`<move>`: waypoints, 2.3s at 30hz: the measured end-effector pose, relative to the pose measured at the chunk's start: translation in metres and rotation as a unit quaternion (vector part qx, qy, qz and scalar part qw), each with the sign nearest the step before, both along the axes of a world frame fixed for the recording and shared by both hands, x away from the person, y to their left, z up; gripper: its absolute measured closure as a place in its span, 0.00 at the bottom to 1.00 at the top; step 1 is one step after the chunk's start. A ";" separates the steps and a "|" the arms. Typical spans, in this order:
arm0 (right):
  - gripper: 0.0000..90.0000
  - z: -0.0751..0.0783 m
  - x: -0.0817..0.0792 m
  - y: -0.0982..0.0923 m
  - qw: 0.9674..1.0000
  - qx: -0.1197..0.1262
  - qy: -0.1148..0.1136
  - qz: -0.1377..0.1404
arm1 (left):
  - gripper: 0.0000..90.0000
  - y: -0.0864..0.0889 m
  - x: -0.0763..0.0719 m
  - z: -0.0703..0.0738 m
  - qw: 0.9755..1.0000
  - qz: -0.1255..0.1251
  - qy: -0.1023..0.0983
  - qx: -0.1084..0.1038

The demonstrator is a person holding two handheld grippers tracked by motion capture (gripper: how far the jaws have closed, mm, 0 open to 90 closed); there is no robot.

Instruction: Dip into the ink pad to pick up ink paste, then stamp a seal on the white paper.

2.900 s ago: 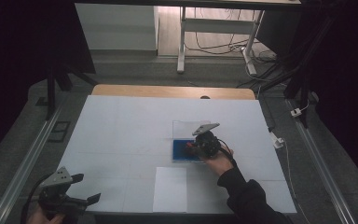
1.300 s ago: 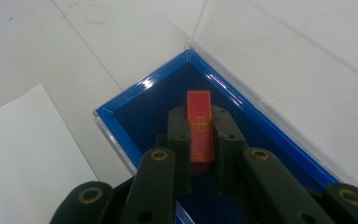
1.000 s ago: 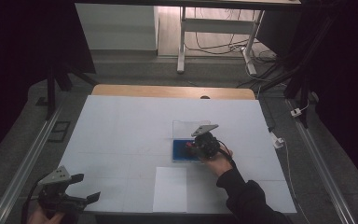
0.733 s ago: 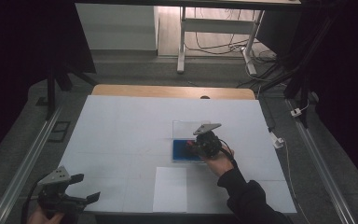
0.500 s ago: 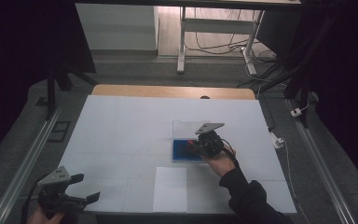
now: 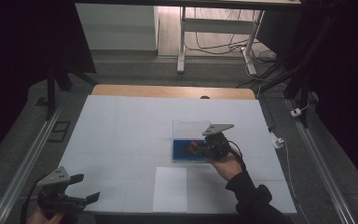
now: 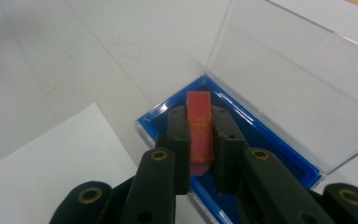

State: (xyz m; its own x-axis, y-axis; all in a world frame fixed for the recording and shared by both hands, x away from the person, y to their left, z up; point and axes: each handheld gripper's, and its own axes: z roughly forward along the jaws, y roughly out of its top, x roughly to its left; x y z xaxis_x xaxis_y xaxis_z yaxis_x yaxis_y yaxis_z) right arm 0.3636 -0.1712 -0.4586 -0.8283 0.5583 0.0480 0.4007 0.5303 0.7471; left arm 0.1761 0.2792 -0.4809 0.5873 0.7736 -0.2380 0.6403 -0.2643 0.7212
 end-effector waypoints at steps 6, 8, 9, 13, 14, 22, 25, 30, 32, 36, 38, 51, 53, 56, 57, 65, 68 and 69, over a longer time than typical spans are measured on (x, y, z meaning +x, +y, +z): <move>0.89 0.004 -0.009 -0.003 1.000 0.000 -0.005 0.011 | 0.05 0.000 0.001 0.000 1.000 0.000 0.001 -0.002; 0.89 0.006 -0.012 -0.004 1.000 -0.002 -0.007 0.014 | 0.05 0.000 0.001 0.000 1.000 0.000 0.001 -0.002; 0.89 0.007 -0.014 -0.005 1.000 0.000 -0.007 0.017 | 0.05 0.000 0.001 0.000 1.000 0.000 0.001 -0.002; 0.89 0.009 -0.018 -0.006 1.000 0.008 -0.006 0.022 | 0.05 0.000 0.000 0.000 1.000 0.000 0.000 -0.002; 0.89 0.009 -0.019 -0.006 1.000 0.009 -0.005 0.024 | 0.05 0.000 0.000 0.000 1.000 0.000 0.000 -0.001; 0.89 0.011 -0.028 -0.003 0.999 0.008 -0.007 0.040 | 0.05 0.000 0.001 0.000 1.000 0.000 0.001 -0.002; 0.89 0.010 -0.032 -0.001 0.999 0.001 -0.009 0.047 | 0.05 0.000 0.001 0.000 1.000 0.000 0.000 -0.001; 0.89 0.009 -0.039 0.001 0.999 -0.001 -0.006 0.048 | 0.05 0.000 0.001 0.000 1.000 0.000 0.001 -0.001; 0.89 0.008 -0.041 0.002 0.999 0.000 -0.006 0.047 | 0.05 0.000 0.001 0.000 1.000 0.000 0.001 -0.002; 0.89 0.008 -0.046 0.004 0.999 -0.006 -0.012 0.051 | 0.05 0.000 0.001 0.000 1.000 0.000 0.001 -0.001; 0.89 0.006 -0.048 0.006 0.998 -0.008 -0.011 0.054 | 0.05 0.000 0.001 0.000 1.000 0.000 0.000 -0.002; 0.89 0.001 -0.062 0.021 0.997 -0.005 0.007 0.081 | 0.05 0.000 0.000 0.000 1.000 0.001 0.000 -0.003; 0.89 0.000 -0.064 0.024 0.996 -0.009 0.008 0.089 | 0.05 0.000 0.000 0.000 1.000 0.001 -0.001 -0.003; 0.89 -0.003 -0.067 0.030 0.995 -0.014 0.007 0.103 | 0.05 0.000 0.001 0.000 1.000 0.000 -0.001 -0.002; 0.89 -0.004 -0.068 0.031 0.994 -0.015 0.007 0.106 | 0.05 0.000 0.001 0.000 1.000 0.000 -0.001 -0.002; 0.89 -0.013 -0.072 0.044 0.992 -0.028 0.011 0.125 | 0.05 0.000 0.000 0.000 1.000 0.000 -0.003 -0.002; 0.89 -0.016 -0.073 0.047 0.991 -0.035 0.010 0.132 | 0.05 0.001 0.000 0.000 1.000 0.001 -0.002 -0.003; 0.89 -0.017 -0.073 0.048 0.990 -0.038 0.012 0.135 | 0.05 0.001 0.000 0.000 1.000 0.001 -0.002 -0.003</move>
State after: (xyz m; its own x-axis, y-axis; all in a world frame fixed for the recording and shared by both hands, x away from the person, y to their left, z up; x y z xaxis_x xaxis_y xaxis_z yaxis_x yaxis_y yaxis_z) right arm 0.2903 -0.1231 -0.4760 -0.9471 0.3188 0.0366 0.2539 0.6747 0.6930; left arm 0.1764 0.2797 -0.4807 0.5877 0.7728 -0.2395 0.6370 -0.2595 0.7258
